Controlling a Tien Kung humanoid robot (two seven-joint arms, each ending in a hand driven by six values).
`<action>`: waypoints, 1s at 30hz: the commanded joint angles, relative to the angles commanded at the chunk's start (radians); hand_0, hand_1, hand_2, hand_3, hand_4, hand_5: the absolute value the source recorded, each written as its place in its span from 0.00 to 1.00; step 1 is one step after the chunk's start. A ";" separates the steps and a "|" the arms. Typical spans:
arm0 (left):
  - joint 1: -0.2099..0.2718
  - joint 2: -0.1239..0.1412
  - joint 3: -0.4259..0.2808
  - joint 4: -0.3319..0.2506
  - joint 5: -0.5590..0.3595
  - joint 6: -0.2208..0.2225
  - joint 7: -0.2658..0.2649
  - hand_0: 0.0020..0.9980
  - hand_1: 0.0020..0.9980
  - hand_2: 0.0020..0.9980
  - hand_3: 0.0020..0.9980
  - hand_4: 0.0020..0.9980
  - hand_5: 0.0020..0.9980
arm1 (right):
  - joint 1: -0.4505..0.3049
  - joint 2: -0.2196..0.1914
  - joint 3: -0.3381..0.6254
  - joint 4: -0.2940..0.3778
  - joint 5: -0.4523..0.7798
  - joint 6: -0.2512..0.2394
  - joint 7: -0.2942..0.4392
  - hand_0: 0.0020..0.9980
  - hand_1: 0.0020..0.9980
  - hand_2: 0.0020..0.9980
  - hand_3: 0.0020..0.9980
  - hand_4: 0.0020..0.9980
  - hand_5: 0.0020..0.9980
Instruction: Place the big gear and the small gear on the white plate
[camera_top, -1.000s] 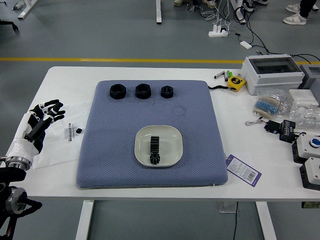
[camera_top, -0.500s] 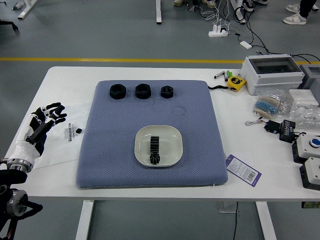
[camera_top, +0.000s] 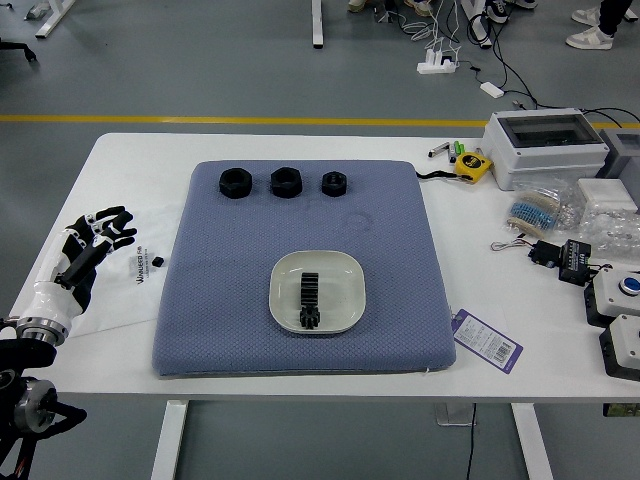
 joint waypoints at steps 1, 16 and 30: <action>-0.002 -0.001 -0.001 -0.001 0.000 0.000 0.000 0.66 0.62 0.68 0.64 0.94 0.47 | 0.001 0.000 -0.001 0.000 0.001 0.000 0.000 0.65 0.65 0.74 0.61 0.86 0.70; -0.004 -0.002 -0.004 -0.002 0.004 -0.004 0.004 0.66 0.62 0.68 0.64 0.94 0.48 | 0.006 -0.002 0.003 0.000 -0.007 0.000 -0.002 0.65 0.65 0.74 0.61 0.86 0.70; -0.002 -0.002 0.003 0.001 0.015 -0.009 0.014 0.66 0.62 0.68 0.65 0.95 0.49 | 0.009 -0.002 0.003 0.000 -0.005 0.000 -0.001 0.65 0.65 0.74 0.61 0.86 0.70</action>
